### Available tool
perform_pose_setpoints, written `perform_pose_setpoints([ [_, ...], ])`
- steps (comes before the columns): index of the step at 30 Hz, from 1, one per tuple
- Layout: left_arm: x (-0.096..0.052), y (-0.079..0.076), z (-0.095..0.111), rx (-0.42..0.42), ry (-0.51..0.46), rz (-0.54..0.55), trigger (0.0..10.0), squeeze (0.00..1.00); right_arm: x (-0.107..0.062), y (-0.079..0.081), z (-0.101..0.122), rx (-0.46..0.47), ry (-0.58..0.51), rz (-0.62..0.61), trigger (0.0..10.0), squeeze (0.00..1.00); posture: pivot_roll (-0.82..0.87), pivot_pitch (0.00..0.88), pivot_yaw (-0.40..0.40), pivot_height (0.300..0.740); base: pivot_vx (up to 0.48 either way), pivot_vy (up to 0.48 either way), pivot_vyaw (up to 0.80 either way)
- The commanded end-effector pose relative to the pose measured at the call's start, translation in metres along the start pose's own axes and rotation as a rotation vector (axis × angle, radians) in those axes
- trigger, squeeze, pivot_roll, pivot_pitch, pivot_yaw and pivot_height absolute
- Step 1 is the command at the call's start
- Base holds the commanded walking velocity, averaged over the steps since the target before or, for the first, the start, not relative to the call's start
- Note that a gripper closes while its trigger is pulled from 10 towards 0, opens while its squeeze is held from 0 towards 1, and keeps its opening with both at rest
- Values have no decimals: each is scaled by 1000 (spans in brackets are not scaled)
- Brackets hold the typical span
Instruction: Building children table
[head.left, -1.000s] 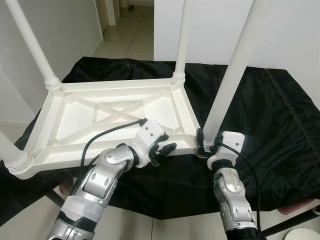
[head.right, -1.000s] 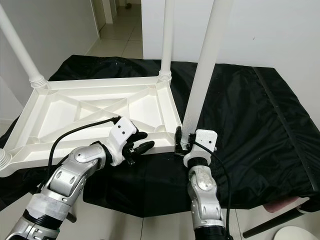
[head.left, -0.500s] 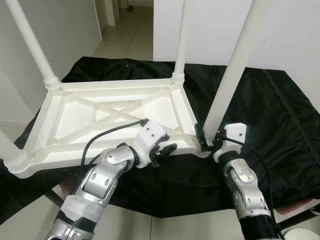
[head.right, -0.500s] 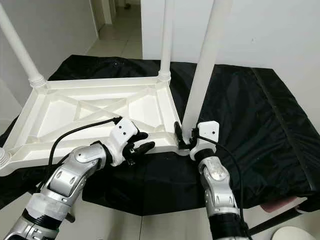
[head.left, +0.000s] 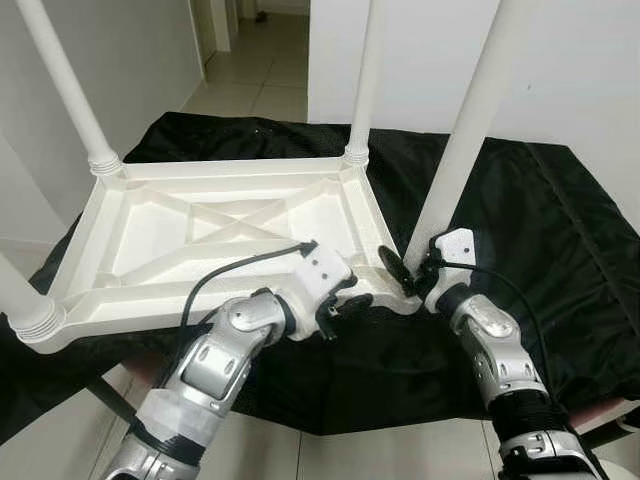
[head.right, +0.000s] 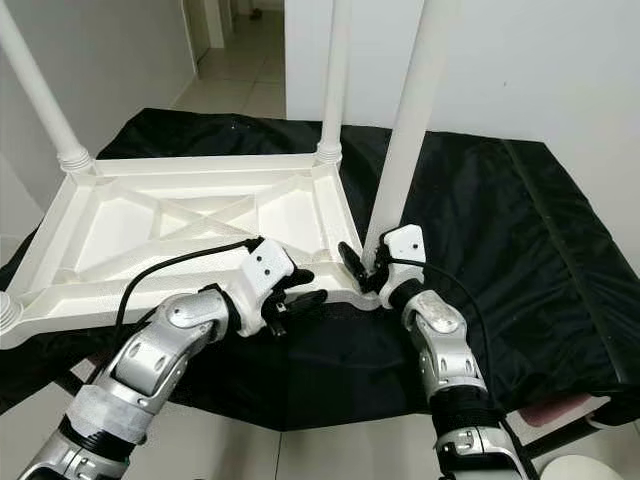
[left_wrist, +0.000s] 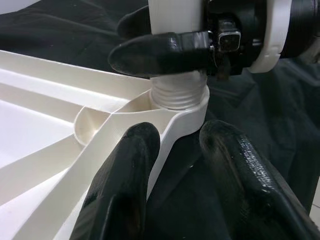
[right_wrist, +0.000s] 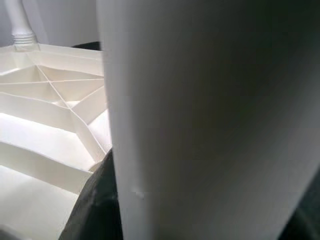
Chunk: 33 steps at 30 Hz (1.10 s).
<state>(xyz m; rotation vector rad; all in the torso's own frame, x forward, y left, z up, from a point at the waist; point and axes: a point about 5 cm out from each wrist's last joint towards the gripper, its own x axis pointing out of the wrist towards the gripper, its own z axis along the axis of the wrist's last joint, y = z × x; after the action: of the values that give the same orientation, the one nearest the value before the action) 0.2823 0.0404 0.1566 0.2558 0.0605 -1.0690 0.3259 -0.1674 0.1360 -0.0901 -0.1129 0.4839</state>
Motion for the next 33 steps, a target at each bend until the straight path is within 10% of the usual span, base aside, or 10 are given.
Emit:
perform_pose_setpoints([
  [1, -1, -6, -4, -4, 14, -42, 10000, 0, -3, 5, -11, 2, 46, 27, 0, 0, 23, 0, -23, 740, 0, 0, 0],
  [7, 0, -7, -3, -4, 13, -50, 10000, 0, -7, 7, -19, 31, 62, 12, 0, 0, 21, 0, -20, 740, 0, 0, 0],
  [8, 2, -6, -2, -3, 10, -50, 10000, 0, -7, 7, -21, 45, 78, -34, 10000, 0, 19, 0, -20, 740, 0, 0, 0],
  [18, 2, -6, -2, -1, 10, -52, 10000, 0, -4, 10, -25, 51, 138, -138, 10000, 0, 15, 0, -18, 740, 0, 0, 0],
  [33, 4, -2, 1, -6, 2, -37, 10000, 0, -4, 36, -17, 222, 106, -746, 10000, 0, 17, 0, -21, 740, 0, 0, 0],
])
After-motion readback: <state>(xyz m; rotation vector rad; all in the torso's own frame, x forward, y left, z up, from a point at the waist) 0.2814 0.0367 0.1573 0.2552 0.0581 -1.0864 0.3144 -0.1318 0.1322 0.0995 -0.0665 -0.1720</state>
